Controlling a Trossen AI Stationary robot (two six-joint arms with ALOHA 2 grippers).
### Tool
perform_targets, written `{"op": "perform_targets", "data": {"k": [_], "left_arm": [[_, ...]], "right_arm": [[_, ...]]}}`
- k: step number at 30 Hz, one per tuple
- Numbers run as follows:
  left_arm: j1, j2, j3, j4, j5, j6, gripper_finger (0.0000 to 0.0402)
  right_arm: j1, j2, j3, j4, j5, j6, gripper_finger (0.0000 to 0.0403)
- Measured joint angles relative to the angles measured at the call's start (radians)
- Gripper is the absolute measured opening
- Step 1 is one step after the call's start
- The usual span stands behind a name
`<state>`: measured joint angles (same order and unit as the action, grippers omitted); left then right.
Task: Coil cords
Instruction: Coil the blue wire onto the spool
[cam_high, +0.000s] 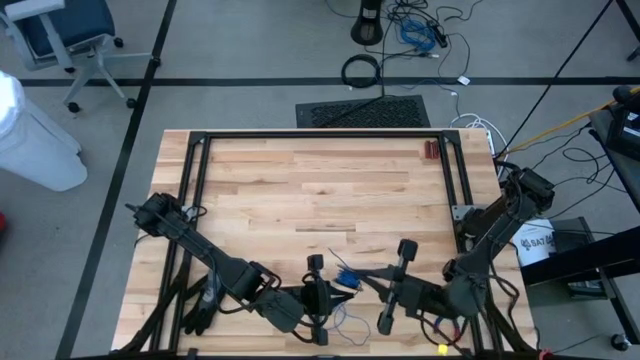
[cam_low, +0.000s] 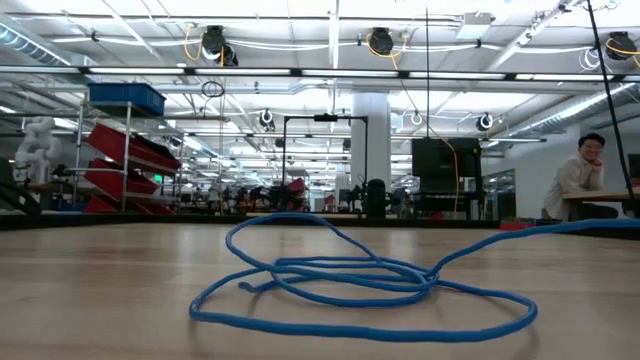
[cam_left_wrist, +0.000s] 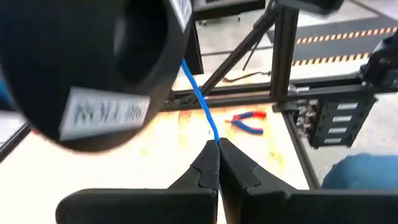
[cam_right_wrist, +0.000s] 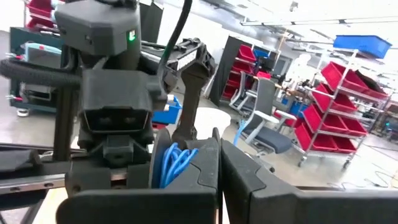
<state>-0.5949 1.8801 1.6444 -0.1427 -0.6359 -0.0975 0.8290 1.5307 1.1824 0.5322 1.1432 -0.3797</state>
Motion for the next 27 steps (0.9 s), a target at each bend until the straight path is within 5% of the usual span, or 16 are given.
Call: {"op": "perform_targets", "data": {"k": [11,20,27], "left_arm": [[-0.01,0.0,0.0,-0.026,0.003,0.026,0.0005],[-0.046,0.0,0.0,-0.036,0.005,0.027,0.0068],[-0.069,-0.003,0.0,-0.042,-0.176,0.028,0.0079]], "right_arm": [[0.038,-0.021,0.0,0.032,0.014,-0.047,0.0],[0.057,-0.036,0.0,0.02,0.016,-0.052,0.0],[0.071,-0.045,0.0,0.018,0.014,-0.055,0.0]]}}
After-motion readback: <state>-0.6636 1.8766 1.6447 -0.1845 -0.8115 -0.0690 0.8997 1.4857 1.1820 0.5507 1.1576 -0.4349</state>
